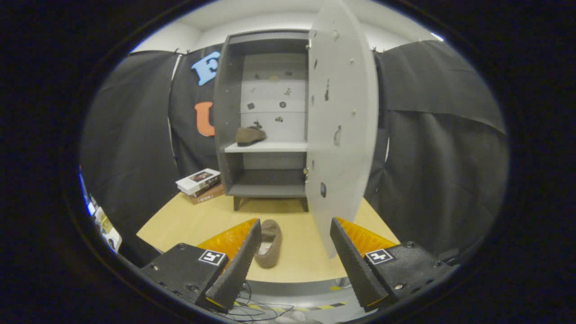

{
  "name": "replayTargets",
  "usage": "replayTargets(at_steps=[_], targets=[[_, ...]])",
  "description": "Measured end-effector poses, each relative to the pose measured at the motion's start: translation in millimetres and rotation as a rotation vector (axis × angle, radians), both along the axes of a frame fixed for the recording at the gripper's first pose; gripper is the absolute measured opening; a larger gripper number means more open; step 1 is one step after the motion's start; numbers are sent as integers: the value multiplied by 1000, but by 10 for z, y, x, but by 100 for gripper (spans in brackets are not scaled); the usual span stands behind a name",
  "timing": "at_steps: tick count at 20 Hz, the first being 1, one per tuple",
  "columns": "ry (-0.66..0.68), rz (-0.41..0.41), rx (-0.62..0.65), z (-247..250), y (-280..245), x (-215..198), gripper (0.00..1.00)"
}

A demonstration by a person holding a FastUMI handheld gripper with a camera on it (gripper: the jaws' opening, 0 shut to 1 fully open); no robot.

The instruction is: Open the shoe cabinet door, grab the shoes and put them into the shoe cabinet, then close the shoe cabinet door.

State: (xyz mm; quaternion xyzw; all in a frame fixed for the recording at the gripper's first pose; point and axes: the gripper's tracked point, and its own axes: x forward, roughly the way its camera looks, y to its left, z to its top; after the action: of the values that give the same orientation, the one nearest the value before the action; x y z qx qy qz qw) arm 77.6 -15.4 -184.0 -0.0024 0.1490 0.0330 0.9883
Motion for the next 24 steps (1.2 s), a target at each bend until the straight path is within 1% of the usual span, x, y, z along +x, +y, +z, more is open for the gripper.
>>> replayTargets(at_steps=[3,8,12,16,18,20,24], targets=[[49,44,14,-450,314,238,98],[139,110,28,-1092,816,792,98],[219,117,18,-1628,1041,1196,98],[271,103,18,-2000,1113,1596,98],[314,87,38,-2202,1126,1803,98],[382,90,77,-2415,1177,1897,98],[417,112,80,-2566,1295,2154,98]])
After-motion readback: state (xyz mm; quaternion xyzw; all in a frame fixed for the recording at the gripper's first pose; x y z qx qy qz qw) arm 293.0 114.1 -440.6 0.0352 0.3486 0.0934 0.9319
